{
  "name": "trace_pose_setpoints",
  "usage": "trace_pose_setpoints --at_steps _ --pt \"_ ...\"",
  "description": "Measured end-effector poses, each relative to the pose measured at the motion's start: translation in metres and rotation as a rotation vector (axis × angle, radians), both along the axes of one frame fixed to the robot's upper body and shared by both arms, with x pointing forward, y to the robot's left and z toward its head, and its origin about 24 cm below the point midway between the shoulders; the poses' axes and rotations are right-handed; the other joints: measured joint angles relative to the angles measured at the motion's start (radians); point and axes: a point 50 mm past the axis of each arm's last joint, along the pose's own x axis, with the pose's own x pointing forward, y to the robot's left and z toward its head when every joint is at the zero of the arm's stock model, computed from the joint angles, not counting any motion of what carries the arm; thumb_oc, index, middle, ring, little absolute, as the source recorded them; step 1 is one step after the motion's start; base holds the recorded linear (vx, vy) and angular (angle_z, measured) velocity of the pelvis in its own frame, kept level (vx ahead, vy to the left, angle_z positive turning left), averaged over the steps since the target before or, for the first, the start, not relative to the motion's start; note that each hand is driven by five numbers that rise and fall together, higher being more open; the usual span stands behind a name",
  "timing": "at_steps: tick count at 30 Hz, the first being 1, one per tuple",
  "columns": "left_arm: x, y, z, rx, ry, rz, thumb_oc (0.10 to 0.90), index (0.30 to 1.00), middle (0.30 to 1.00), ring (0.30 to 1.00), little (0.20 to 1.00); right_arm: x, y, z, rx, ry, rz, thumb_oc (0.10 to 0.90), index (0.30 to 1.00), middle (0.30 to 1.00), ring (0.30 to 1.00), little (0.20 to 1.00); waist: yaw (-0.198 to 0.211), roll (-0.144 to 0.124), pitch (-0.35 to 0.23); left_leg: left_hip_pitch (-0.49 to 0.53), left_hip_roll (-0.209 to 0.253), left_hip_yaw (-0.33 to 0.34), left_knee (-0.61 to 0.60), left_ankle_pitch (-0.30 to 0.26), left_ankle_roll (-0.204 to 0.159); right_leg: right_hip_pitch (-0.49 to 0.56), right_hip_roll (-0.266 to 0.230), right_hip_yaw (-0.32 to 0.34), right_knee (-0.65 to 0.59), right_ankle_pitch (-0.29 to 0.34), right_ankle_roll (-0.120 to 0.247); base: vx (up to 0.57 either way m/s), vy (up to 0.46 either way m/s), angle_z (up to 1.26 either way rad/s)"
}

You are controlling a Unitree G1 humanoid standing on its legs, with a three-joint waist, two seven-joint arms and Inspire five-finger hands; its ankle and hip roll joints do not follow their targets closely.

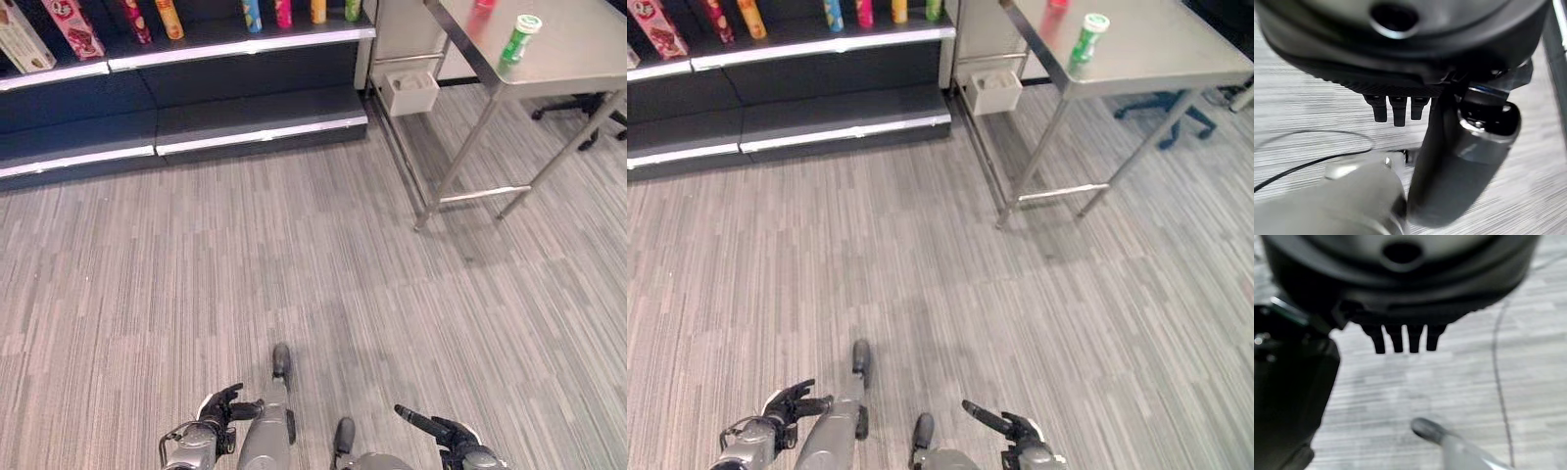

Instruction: Put the goods on the table back onto the shelves and tidy them up.

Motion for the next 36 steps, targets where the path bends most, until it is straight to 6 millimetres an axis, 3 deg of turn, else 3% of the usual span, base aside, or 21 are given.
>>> trace_pose_setpoints --at_steps 2,3,6,8,10,11,13,14,15,18,20,21,23,24,25,26,29,32,34,35,36 --pt "-0.027 0.006 -0.011 0.002 0.092 0.04 0.8 0.9 0.9 0.9 0.9 -0.003 0.001 -0.001 0.001 0.003 0.002 0.8 0.9 0.9 0.9 0.9 -0.001 -0.013 -0.05 0.045 -0.026 0.013 0.059 -0.013 0.066 0.036 -0.032 0.035 0.0 -0.027 0.025 0.37 0.169 -0.73" --pt "-0.051 0.009 -0.017 0.009 0.153 0.05 0.8 0.9 0.9 0.9 0.9 -0.01 0.002 -0.004 0.005 0.013 0.004 0.8 0.9 0.9 0.9 0.9 -0.005 -0.025 -0.105 0.113 -0.06 0.025 -0.006 0.064 0.133 0.057 -0.065 0.053 0.007 -0.059 0.059 0.41 0.208 -0.56" --pt "-0.064 0.013 -0.02 0.031 0.197 0.031 0.8 0.9 0.9 0.9 0.9 -0.029 0.007 -0.011 0.026 0.063 -0.003 0.8 0.9 0.9 0.9 0.9 -0.006 -0.061 -0.134 0.194 -0.128 0.053 -0.017 0.051 0.22 0.058 -0.144 0.03 0.145 -0.091 0.133 0.29 0.22 -0.19" --pt "-0.061 0.013 -0.019 0.034 0.188 0.02 0.8 0.9 0.9 0.9 0.9 -0.032 0.007 -0.012 0.035 0.071 -0.002 0.8 0.9 0.9 0.9 0.9 -0.005 -0.054 -0.146 0.226 -0.137 0.064 -0.016 0.026 0.247 -0.037 -0.17 0.028 0.384 -0.111 0.167 0.15 0.225 -0.06" --pt "-0.05 0.016 -0.015 0.047 0.165 0.012 0.8 0.9 0.9 0.9 0.9 -0.021 0.009 -0.008 0.043 0.03 0.003 0.8 0.9 0.9 0.9 0.9 -0.038 -0.052 -0.147 0.258 -0.162 0.066 -0.016 -0.004 0.288 -0.26 -0.233 0.045 0.837 -0.021 0.244 0.18 0.254 0.12" --pt "-0.045 0.017 -0.013 0.052 0.157 0.005 0.8 0.9 0.9 0.9 0.9 -0.018 0.009 -0.007 0.047 0.015 -0.005 0.8 0.9 0.9 0.9 0.9 -0.053 -0.044 -0.142 0.282 -0.173 0.056 -0.014 -0.031 0.317 -0.32 -0.259 0.043 0.945 0.005 0.254 0.21 0.195 0.17" --pt "-0.041 0.016 -0.012 0.06 0.148 -0.021 0.8 0.9 0.9 0.9 0.9 -0.013 0.009 -0.005 0.047 -0.01 -0.016 0.8 0.9 0.9 0.9 0.9 -0.058 -0.022 -0.122 0.34 -0.172 0.067 -0.005 -0.07 0.313 -0.393 -0.297 0.014 1.03 0.025 0.244 0.25 0.059 -0.08" --pt "-0.037 0.015 -0.011 0.059 0.137 -0.025 0.8 0.9 0.9 0.9 0.9 -0.013 0.009 -0.005 0.046 -0.01 -0.008 0.8 0.9 0.9 0.9 0.9 -0.06 -0.009 -0.117 0.359 -0.171 0.077 0.004 -0.083 0.329 -0.416 -0.304 0.004 0.992 0.021 0.242 0.31 -0.029 -0.06" --pt "-0.03 0.011 -0.008 0.055 0.108 -0.042 0.8 0.9 0.9 0.9 0.9 -0.015 0.007 -0.005 0.042 -0.007 -0.01 0.8 0.9 0.9 0.9 0.9 -0.077 0.019 -0.11 0.396 -0.163 0.075 -0.013 -0.109 0.303 -0.417 -0.36 -0.126 0.826 -0.01 0.232 0.35 -0.149 -0.04" --pt "-0.024 0.014 -0.005 0.063 0.086 -0.035 0.8 0.9 0.9 0.9 0.9 -0.015 0.01 -0.006 0.05 0.001 -0.013 0.8 0.9 0.9 0.9 0.9 -0.089 0.014 -0.101 0.421 -0.174 0.082 -0.015 -0.146 0.259 -0.411 -0.396 -0.256 0.337 0.04 0.254 0.27 -0.161 -0.06" --pt "-0.018 0.016 -0.003 0.073 0.07 -0.03 0.8 0.9 0.9 0.9 0.9 -0.019 0.009 -0.007 0.051 0.01 -0.029 0.8 0.9 0.9 0.9 0.9 -0.113 -0.002 -0.088 0.435 -0.167 0.074 -0.015 -0.161 0.238 -0.432 -0.376 -0.239 0.146 0.1 0.257 0.32 -0.209 0.1" --pt "-0.018 0.018 -0.003 0.086 0.075 -0.024 0.8 0.9 0.9 0.9 0.9 -0.025 0.011 -0.01 0.059 0.027 -0.04 0.8 0.9 0.9 0.9 0.9 -0.129 -0.02 -0.086 0.448 -0.155 0.063 -0.015 -0.179 0.215 -0.427 -0.34 -0.185 0.031 0.165 0.298 0.35 -0.261 0.56" --pt "-0.02 0.017 -0.003 0.089 0.083 -0.047 0.8 0.9 0.9 0.9 0.9 -0.043 0.015 -0.016 0.069 0.079 -0.053 0.8 0.9 0.9 0.9 0.9 -0.148 -0.074 -0.086 0.502 -0.143 0.035 -0.015 -0.218 0.171 -0.401 -0.322 -0.177 0.038 0.187 0.286 0.35 -0.263 0.44" --pt "-0.025 0.014 -0.006 0.088 0.094 -0.056 0.8 0.9 0.9 0.9 0.9 -0.047 0.014 -0.017 0.067 0.093 -0.057 0.8 0.9 0.9 0.9 0.9 -0.139 -0.079 -0.084 0.536 -0.132 0.037 -0.015 -0.24 0.145 -0.382 -0.305 -0.179 0.041 0.252 0.218 0.27 -0.218 -0.16" --pt "-0.03 0.01 -0.008 0.078 0.109 -0.065 0.8 0.9 0.9 0.9 0.9 -0.049 0.011 -0.016 0.059 0.098 -0.059 0.8 0.9 0.9 0.9 0.9 -0.138 -0.067 -0.085 0.552 -0.111 0.048 -0.006 -0.253 0.124 -0.372 -0.281 -0.183 0.051 0.302 0.165 0.37 -0.3 -0.13" --pt "-0.032 0.001 -0.011 0.056 0.115 -0.065 0.8 0.9 0.9 0.9 0.9 -0.042 0.008 -0.014 0.046 0.078 -0.06 0.8 0.9 0.9 0.9 0.9 -0.153 -0.038 -0.086 0.554 -0.055 0.041 0.013 -0.255 0.12 -0.348 -0.246 -0.209 0.055 0.314 0.154 0.28 -0.264 0.11" --pt "-0.029 -0.011 -0.012 0.023 0.097 -0.069 0.8 0.9 0.9 0.9 0.9 -0.038 0.007 -0.012 0.043 0.068 -0.056 0.8 0.9 0.9 0.9 0.9 -0.163 -0.017 -0.087 0.559 0.024 0.023 0.084 -0.217 0.061 -0.285 -0.171 -0.242 0.039 0.271 0.106 0.23 -0.298 0.14" --pt "-0.029 -0.017 -0.014 0.002 0.093 -0.064 0.8 0.9 0.9 0.9 0.9 -0.018 -0.006 -0.001 0.007 -0.011 -0.032 0.8 0.9 0.9 0.9 0.9 -0.163 0.005 -0.096 0.498 0.089 0.01 0.28 -0.158 -0.025 -0.217 -0.091 -0.253 0.009 0.207 0.05 0.2 -0.364 -0.08" --pt "-0.034 -0.013 -0.013 -0.003 0.082 -0.03 0.8 0.9 0.9 0.9 0.9 -0.015 -0.011 0.003 -0.006 -0.033 -0.024 0.8 0.9 0.9 0.9 0.9 -0.134 -0.008 -0.094 0.305 0.112 -0.061 0.67 -0.044 -0.069 -0.177 -0.065 -0.226 0.009 0.157 -0.025 0.07 -0.391 -0.26" --pt "-0.035 -0.016 -0.012 -0.016 0.072 -0.035 0.8 0.9 0.9 0.9 0.9 -0.01 -0.016 0.007 -0.019 -0.057 -0.017 0.8 0.9 0.9 0.9 0.9 -0.138 -0.01 -0.087 0.156 0.081 -0.114 0.856 0.017 -0.025 -0.172 -0.057 -0.22 0.019 0.126 -0.069 0.07 -0.39 -0.06" --pt "-0.023 -0.02 -0.008 -0.053 0.022 -0.011 0.8 0.9 0.9 0.9 0.9 -0.009 -0.023 0.01 -0.038 -0.062 -0.023 0.8 0.9 0.9 0.9 0.9 -0.136 -0.019 -0.069 -0.056 0.057 -0.098 1.121 0.131 0.036 -0.161 -0.061 -0.247 0.043 0.102 -0.099 0.16 -0.211 0.24"
